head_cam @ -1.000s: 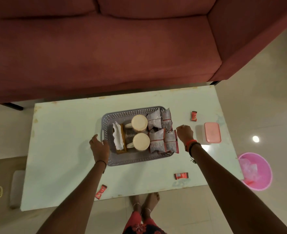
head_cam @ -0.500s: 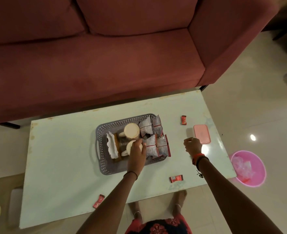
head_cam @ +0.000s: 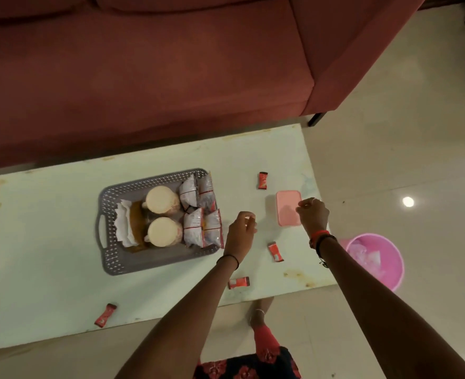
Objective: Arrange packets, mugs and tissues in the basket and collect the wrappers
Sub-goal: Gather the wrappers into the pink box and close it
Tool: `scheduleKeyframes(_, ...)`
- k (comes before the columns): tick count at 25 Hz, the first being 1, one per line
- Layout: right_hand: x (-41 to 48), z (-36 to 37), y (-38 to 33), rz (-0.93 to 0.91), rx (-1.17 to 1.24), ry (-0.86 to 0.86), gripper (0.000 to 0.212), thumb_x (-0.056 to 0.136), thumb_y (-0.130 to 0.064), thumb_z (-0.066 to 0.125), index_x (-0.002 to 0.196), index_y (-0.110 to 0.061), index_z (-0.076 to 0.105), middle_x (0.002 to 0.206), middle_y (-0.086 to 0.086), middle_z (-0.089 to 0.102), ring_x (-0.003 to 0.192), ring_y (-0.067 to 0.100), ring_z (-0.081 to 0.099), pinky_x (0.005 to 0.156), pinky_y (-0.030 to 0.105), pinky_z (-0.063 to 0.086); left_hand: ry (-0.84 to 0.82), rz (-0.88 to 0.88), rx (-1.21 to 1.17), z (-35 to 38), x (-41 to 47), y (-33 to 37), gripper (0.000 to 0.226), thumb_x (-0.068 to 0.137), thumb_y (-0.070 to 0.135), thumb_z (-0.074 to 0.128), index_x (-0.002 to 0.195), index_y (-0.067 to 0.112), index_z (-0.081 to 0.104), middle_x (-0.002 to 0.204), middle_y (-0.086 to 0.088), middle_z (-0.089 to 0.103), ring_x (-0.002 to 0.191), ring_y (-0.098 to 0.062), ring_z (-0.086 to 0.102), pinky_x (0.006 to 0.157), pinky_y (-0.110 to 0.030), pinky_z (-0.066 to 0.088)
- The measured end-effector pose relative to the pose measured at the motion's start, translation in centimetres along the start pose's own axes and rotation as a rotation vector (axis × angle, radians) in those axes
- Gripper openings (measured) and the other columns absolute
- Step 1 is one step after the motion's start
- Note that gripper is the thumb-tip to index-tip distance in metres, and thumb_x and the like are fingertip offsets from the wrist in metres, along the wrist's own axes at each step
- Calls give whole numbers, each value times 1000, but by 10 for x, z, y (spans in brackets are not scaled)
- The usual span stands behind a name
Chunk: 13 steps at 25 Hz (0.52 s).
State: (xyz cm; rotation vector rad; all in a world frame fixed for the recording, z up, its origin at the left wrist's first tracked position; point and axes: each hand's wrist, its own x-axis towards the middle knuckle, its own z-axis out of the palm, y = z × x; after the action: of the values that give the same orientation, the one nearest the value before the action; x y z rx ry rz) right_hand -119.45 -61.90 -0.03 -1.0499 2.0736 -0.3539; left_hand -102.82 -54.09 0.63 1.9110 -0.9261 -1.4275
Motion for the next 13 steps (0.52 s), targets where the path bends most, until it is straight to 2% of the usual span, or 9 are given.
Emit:
scheduleKeyframes(2,20,-8,5,-74,-43,-23,24,83,1,54,101,-2,69,107,16,70,105,30,62,76,20,38,-18,-220,-150,26,11,7,29,97,19,42,117,0,51,102,-26,64,71,-25,64,67,-27,52)
scheduleKeyframes(4,38,-11,9,-127,-85,-70,24,84,2,53,104,-1,66,109,17,69,105,32,62,79,23,43,-48,-394,-251,47,20,13,38,98,27,42,126,2,47,101,-20,60,71,-22,62,70,-27,52)
scheduleKeyframes(6,49,-8,11,-157,-129,-186,33,83,0,60,116,0,59,120,19,62,111,32,58,85,26,43,-92,-483,-298,61,28,18,45,98,35,40,134,8,40,113,-20,57,89,-27,63,82,-33,53)
scheduleKeyframes(9,59,1,10,-215,-283,-366,65,80,-9,71,138,-4,42,134,18,47,125,32,45,103,36,39,-141,-527,-298,76,39,24,53,98,43,36,145,21,26,139,-19,46,117,-33,56,100,-41,47)
scheduleKeyframes(11,63,7,10,-288,-376,-375,67,80,-10,71,139,-4,39,132,19,46,124,34,45,104,42,41,-160,-532,-308,81,47,27,56,97,46,34,147,28,18,145,-16,40,125,-35,49,105,-43,43)
scheduleKeyframes(13,65,11,8,-361,-449,-330,60,79,-8,71,132,-2,44,127,19,47,119,34,48,97,43,46,-176,-510,-292,84,55,27,54,98,45,32,148,30,16,146,-14,39,128,-34,45,106,-43,40)
